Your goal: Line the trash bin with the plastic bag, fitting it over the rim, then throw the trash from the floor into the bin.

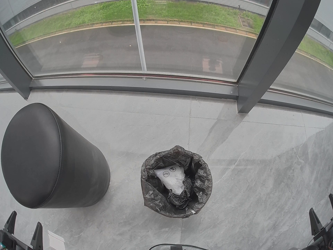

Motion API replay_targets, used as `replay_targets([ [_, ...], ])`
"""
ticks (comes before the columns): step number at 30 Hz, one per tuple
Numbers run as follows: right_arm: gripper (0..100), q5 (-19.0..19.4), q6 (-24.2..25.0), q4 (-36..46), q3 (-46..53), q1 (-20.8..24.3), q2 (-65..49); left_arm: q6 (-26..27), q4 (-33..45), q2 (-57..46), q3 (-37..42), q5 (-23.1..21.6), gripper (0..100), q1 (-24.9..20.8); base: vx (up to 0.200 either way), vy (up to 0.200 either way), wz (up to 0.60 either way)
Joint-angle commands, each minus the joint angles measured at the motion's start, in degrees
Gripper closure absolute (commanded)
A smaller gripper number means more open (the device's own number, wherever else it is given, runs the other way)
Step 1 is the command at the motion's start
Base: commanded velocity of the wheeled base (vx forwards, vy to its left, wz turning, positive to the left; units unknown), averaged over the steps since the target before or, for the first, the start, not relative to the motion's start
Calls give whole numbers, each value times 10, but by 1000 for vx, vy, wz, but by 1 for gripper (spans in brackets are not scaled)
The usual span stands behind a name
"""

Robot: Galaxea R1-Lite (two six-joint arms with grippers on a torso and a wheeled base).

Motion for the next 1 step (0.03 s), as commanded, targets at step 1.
replay_targets([
  [1, 0, 0, 0, 0, 7, 0, -9, -3, 0, -9, 3, 1, 0, 0, 0, 0, 0],
])
